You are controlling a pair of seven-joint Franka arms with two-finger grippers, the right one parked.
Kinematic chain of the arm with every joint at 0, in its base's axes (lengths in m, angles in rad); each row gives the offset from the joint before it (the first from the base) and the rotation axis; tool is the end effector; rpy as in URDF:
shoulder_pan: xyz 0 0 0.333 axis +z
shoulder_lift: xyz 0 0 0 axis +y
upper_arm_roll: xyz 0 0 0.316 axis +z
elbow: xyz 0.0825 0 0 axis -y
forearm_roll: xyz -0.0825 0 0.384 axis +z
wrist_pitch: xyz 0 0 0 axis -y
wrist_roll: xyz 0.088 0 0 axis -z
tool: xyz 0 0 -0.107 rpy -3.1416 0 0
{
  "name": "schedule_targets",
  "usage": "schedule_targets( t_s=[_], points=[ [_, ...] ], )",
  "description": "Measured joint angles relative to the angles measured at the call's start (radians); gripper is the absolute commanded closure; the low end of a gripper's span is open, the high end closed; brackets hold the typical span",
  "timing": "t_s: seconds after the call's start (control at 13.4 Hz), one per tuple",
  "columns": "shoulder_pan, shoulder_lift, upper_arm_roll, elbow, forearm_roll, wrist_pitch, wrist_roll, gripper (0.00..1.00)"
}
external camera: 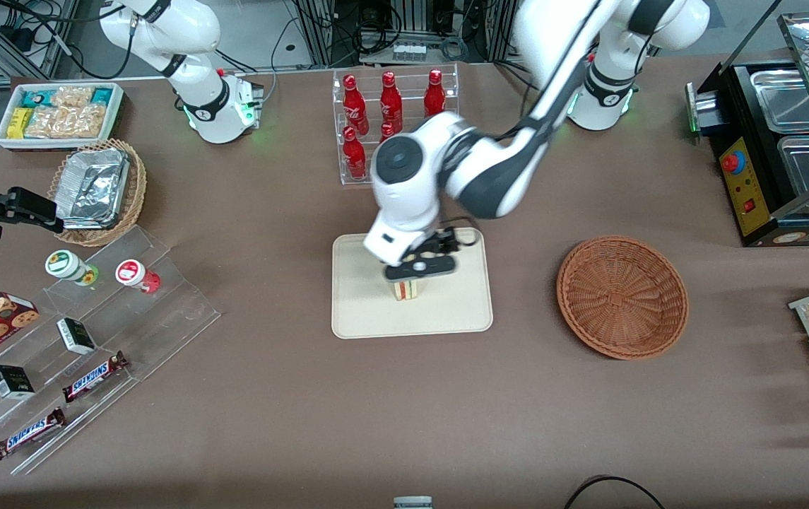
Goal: Place sandwich from basket to tray
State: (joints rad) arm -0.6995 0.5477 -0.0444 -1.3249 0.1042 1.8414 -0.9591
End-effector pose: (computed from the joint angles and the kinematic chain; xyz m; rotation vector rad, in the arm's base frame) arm 0.5330 -0.4704 0.4153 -3.0533 -0.2939 -0.0576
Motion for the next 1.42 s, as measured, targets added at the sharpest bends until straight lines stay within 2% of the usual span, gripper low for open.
schedule_targets(
  t_s=[0.37, 0.6, 0.97, 1.42],
  points=[
    [0.177, -0.171, 0.005, -0.016, 0.001, -0.206, 0.042, 0.0],
    [0.272, -0.232, 0.006, -0.058, 0.001, -0.23, 0.127, 0.0],
    [0.394, -0.361, 0.006, -0.175, -0.003, -0.257, 0.335, 0.0],
    [0.598, -0.48, 0.008, -0.216, -0.095, -0.349, 0.674, 0.0]
  ],
)
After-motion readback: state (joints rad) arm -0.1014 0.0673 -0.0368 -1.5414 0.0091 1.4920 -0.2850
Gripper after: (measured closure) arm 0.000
